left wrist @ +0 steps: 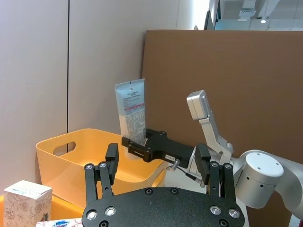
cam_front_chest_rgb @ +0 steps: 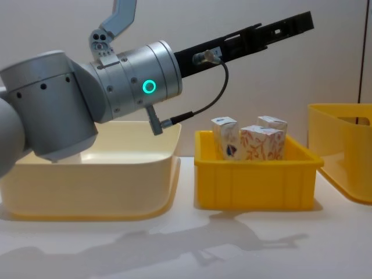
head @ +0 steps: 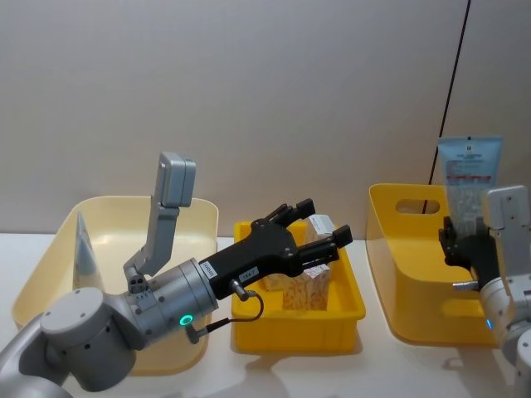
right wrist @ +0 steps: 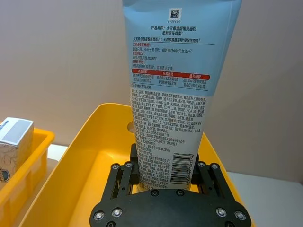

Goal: Bimanual collaborative sorting of washing and personal care products

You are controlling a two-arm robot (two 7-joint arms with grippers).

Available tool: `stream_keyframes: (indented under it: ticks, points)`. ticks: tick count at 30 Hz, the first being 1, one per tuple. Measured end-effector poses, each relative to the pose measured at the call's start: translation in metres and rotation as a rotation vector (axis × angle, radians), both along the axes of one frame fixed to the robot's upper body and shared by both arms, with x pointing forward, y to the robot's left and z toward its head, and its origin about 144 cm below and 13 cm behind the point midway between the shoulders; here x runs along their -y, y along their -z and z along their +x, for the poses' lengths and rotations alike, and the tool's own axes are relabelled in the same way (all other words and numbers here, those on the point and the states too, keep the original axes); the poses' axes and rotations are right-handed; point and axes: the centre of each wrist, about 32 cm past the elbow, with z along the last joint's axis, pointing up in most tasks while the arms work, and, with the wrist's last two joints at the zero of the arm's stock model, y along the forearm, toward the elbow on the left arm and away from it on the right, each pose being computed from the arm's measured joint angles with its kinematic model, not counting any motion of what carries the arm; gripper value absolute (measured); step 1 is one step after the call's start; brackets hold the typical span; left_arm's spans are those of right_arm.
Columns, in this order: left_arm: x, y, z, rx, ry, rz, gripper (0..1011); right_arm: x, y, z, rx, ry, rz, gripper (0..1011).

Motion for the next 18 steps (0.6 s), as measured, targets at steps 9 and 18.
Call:
stream_keyframes:
  ticks: [9, 18]
  points:
    - [0.0, 0.0, 0.0, 0.0, 0.0, 0.0, 1000, -0.0034, 0.0021, 0.0006, -0.023, 0.0, 0.02, 753]
    - [0.0, 0.0, 0.0, 0.0, 0.0, 0.0, 1000, -0.005, 0.0033, 0.0008, -0.034, 0.0, 0.029, 969]
